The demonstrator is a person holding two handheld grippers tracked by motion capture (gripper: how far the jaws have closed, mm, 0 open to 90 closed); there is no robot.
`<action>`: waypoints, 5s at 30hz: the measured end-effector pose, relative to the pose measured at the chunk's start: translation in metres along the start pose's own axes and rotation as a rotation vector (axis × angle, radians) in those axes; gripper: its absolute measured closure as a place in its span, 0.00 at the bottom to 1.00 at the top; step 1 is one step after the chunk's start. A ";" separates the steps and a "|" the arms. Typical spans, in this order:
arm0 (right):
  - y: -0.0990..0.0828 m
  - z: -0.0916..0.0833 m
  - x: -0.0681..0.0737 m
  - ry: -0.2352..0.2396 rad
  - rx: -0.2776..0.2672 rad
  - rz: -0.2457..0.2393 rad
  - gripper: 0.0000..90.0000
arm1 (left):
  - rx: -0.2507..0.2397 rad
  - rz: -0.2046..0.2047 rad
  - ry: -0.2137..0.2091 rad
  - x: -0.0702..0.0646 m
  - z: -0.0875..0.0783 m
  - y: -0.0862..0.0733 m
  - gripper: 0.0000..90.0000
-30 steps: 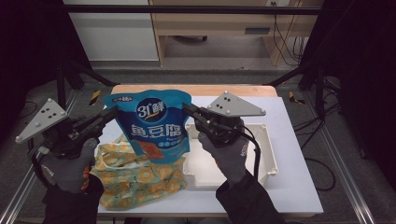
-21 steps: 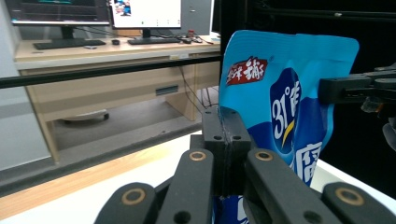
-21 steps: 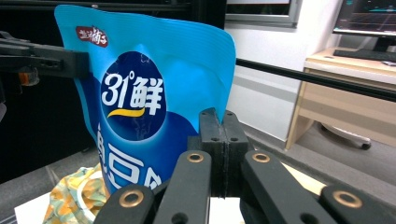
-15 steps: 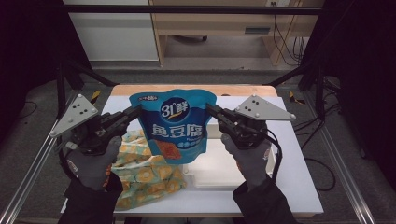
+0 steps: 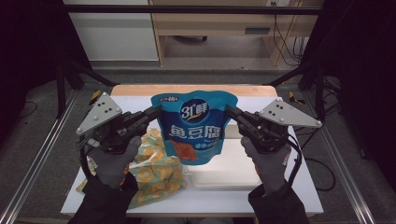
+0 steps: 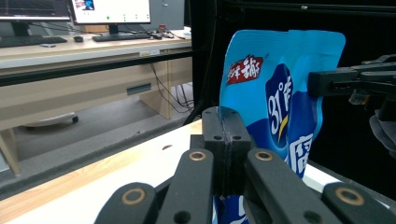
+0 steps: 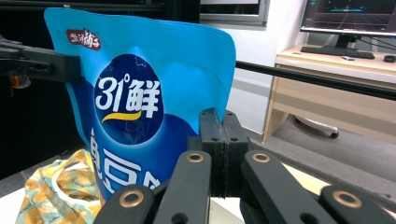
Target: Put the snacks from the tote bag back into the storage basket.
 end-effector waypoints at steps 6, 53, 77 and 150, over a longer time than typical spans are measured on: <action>-0.003 -0.010 -0.010 -0.024 -0.003 0.003 1.00 | 0.010 0.004 -0.025 -0.010 0.011 -0.001 1.00; -0.064 -0.035 -0.037 -0.099 0.093 0.046 1.00 | 0.125 -0.020 -0.089 -0.023 0.048 -0.067 1.00; -0.094 -0.030 -0.030 -0.089 0.167 0.056 1.00 | 0.199 -0.022 -0.080 -0.018 0.045 -0.097 1.00; -0.150 -0.071 -0.080 -0.234 0.193 0.100 0.32 | 0.212 -0.032 0.117 0.072 -0.068 -0.163 0.35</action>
Point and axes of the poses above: each handheld gripper's, and its own axes: z roughly forward along the jaws, y roughly out of its top, x roughly to its left, the point moved 4 cm from there along z, roughly forward along the jaws, and after that the axes turned 9 degrees about -x, right-handed, at the moved point
